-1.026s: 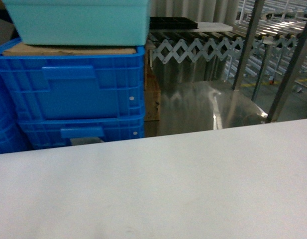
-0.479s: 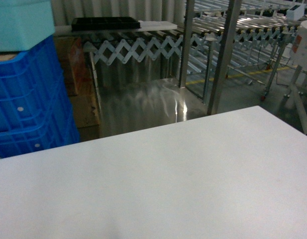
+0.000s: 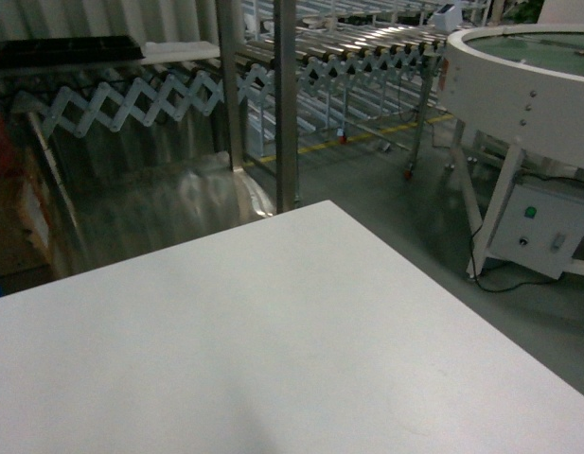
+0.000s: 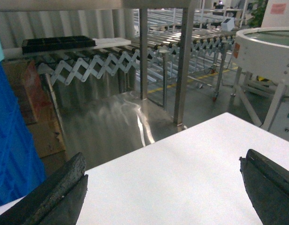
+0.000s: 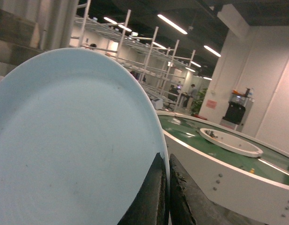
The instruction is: Place blue tray on left shelf second layer neatly
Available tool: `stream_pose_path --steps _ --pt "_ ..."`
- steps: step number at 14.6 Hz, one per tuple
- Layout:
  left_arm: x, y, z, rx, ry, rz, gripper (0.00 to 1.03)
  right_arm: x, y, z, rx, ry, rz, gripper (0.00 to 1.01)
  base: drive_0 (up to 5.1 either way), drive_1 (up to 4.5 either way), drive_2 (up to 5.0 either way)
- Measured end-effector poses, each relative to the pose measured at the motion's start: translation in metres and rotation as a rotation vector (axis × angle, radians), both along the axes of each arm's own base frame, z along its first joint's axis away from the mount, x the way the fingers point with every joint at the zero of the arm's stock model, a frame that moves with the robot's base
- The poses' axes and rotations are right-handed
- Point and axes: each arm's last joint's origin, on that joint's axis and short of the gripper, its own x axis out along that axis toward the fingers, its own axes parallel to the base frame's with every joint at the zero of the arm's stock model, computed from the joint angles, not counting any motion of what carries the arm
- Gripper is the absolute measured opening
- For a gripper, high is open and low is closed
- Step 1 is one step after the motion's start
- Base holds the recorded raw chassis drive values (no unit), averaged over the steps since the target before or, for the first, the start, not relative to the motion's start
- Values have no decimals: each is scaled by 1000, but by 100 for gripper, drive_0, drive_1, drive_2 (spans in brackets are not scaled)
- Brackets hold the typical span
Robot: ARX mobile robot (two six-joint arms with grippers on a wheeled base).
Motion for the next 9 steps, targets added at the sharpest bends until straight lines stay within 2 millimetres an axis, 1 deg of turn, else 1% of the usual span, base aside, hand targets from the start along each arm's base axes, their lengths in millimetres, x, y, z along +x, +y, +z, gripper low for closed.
stream_pose_path --steps 1,7,9 --pt "0 0 0 0 2 2 98 0 -1 0 -1 -4 -4 2 -159 -159 -159" --pt "0 0 0 0 2 7 98 0 0 1 -3 -7 7 2 308 -518 -321" --pt "0 0 0 0 -2 3 98 0 0 1 -3 -5 7 2 355 -384 -384"
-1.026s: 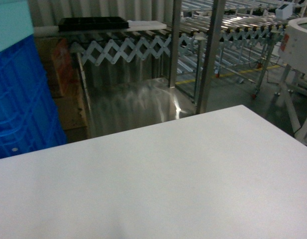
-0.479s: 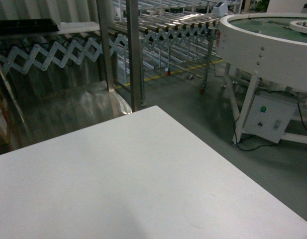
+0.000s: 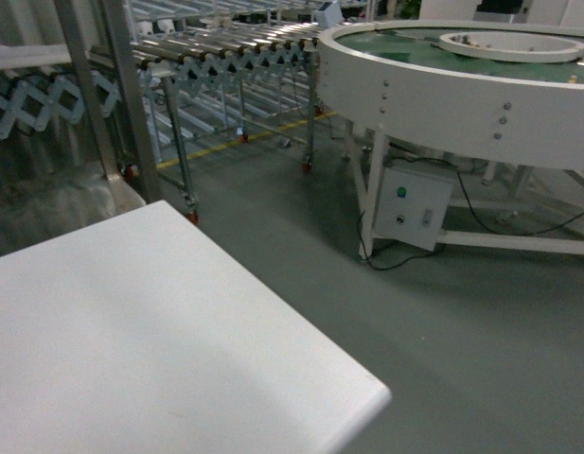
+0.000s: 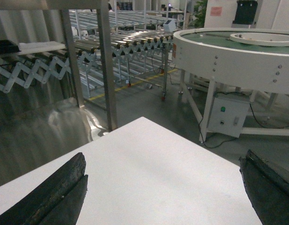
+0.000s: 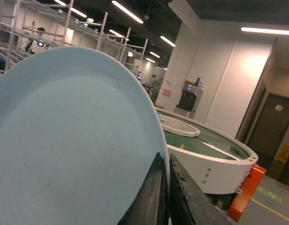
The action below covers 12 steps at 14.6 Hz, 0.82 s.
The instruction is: Place blue tray on left shelf second layer neatly
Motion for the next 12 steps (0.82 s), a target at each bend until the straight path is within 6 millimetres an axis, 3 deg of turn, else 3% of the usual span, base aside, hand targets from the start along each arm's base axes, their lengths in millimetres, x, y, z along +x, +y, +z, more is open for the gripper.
stream_pose_path --steps 5,8,12 --pt "0 0 0 0 4 1 98 0 0 0 0 -1 0 2 309 -389 -389" --pt "0 0 0 0 3 -1 98 0 -2 0 4 -1 -19 2 -136 -136 -136" --pt "0 0 0 0 2 3 98 0 -1 0 0 2 -4 2 294 -415 -465"
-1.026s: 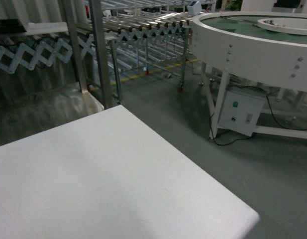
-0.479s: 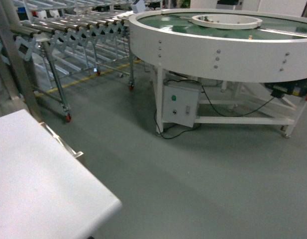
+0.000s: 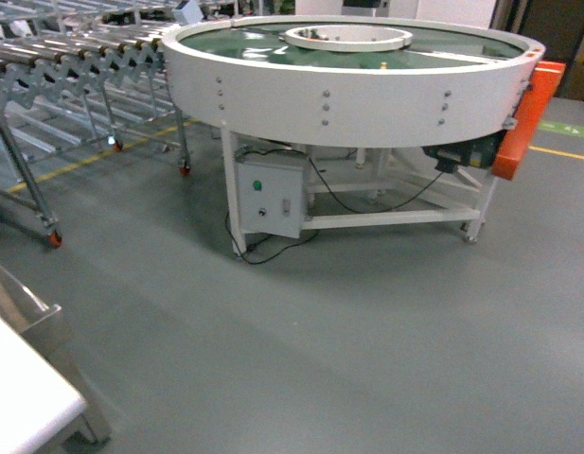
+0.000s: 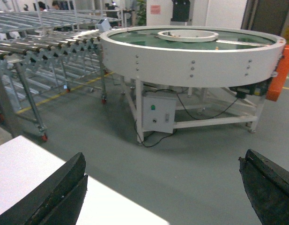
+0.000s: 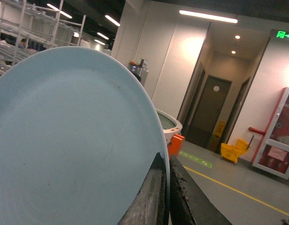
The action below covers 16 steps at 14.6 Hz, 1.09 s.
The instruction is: Place blue tray on left shelf second layer neatly
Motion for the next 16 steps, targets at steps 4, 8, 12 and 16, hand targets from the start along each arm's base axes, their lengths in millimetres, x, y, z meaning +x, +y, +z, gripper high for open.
stream_pose_path --steps 4,8,12,16 --pt "0 0 0 0 1 -3 98 0 0 0 -1 -4 -2 2 330 -274 -505" --pt "0 0 0 0 -2 -1 98 0 0 1 -2 -7 0 2 311 -268 -498" --pt "0 0 0 0 2 -5 98 1 0 0 2 2 -5 2 -37 -164 -219" --pt "0 0 0 0 2 -4 98 0 0 0 1 -2 -3 2 -173 28 -373"
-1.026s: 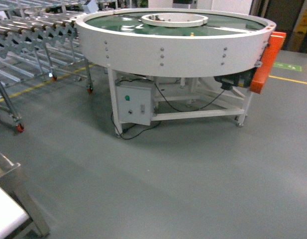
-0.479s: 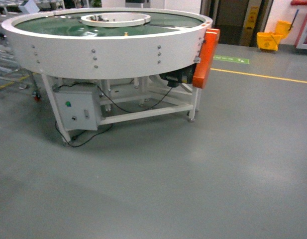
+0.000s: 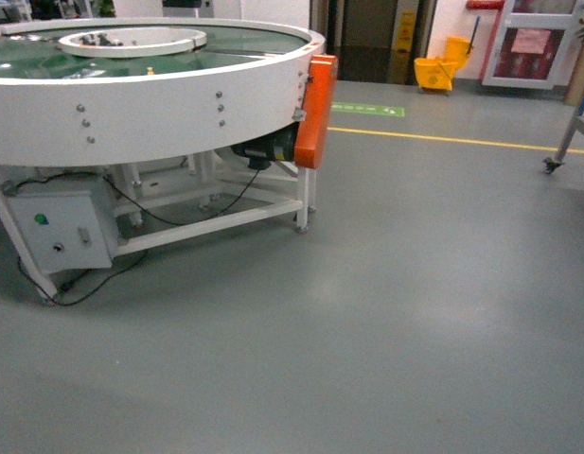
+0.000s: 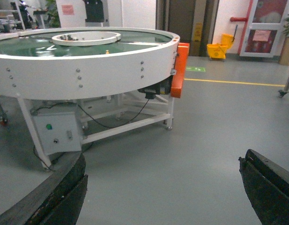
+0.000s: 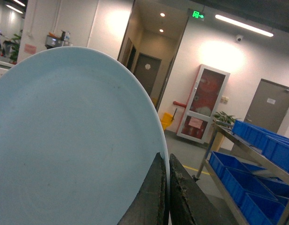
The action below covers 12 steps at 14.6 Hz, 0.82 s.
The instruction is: Place blue tray on left shelf second layer neatly
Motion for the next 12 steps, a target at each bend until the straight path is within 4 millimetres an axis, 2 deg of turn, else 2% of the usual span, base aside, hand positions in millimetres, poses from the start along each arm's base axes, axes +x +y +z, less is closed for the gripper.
stream_pose_path --steps 12 --pt "0 0 0 0 -1 0 98 0 0 0 1 3 0 2 -175 223 -573"
